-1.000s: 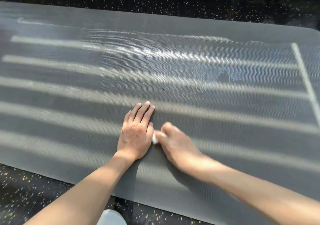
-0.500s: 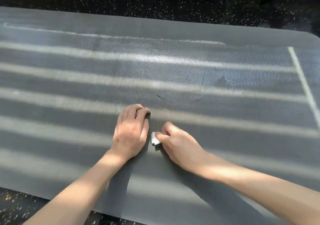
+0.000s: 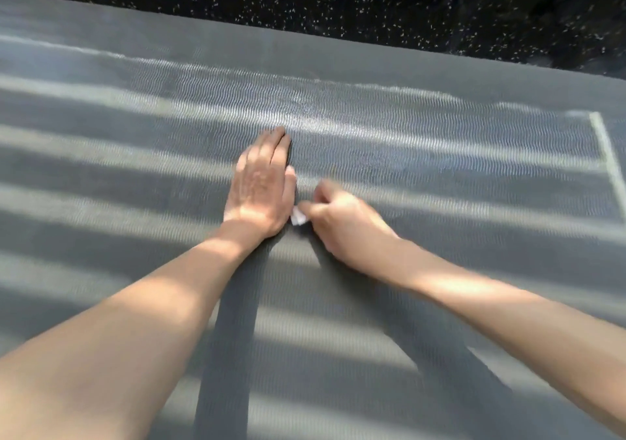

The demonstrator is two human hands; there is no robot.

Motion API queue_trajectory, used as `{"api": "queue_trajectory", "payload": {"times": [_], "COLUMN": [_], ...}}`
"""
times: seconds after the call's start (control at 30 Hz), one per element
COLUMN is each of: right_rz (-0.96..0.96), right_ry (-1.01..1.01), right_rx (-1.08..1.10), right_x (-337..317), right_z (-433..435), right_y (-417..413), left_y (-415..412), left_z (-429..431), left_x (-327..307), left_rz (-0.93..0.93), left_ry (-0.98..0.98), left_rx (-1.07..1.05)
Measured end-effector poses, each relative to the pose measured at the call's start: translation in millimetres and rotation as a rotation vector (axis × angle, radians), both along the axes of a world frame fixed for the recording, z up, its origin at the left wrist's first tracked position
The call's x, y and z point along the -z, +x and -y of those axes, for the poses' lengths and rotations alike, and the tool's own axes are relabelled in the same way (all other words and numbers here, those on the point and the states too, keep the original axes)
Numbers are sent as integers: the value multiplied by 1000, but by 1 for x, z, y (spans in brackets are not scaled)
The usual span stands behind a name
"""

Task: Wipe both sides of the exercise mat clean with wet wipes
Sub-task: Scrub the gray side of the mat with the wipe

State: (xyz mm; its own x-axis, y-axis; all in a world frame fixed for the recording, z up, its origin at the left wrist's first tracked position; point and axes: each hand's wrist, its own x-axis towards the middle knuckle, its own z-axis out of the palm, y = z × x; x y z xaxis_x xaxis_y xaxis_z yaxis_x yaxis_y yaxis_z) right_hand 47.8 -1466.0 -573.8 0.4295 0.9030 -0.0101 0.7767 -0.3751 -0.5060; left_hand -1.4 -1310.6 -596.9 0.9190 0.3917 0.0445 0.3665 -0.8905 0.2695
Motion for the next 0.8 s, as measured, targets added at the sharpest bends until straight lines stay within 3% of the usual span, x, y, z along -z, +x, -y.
{"api": "queue_trajectory", "payload": {"times": [0.13, 0.2, 0.3, 0.5, 0.67, 0.73, 0.8], "right_rz": [132, 39, 76, 17, 40, 72, 68], "right_ry": [-74, -51, -33, -22, 26, 21, 15], "right_rx": [215, 133, -108, 198, 84, -14, 81], "right_x": [-2, 3, 6, -5, -10, -5, 2], "right_z": [-29, -17, -6, -58, -33, -40, -60], "right_y": [43, 26, 10, 88, 46, 66, 104], "left_y": [-2, -1, -1, 3, 8, 8, 7], "left_z": [2, 3, 3, -1, -5, -5, -5], "left_x": [1, -1, -3, -5, -4, -6, -7], "left_rz": [-12, -13, -13, -11, -13, -18, -24], "left_ry": [-16, -31, -45, -60, -46, -43, -45], "left_rx": [-7, -6, -8, -49, -42, -42, -43]}}
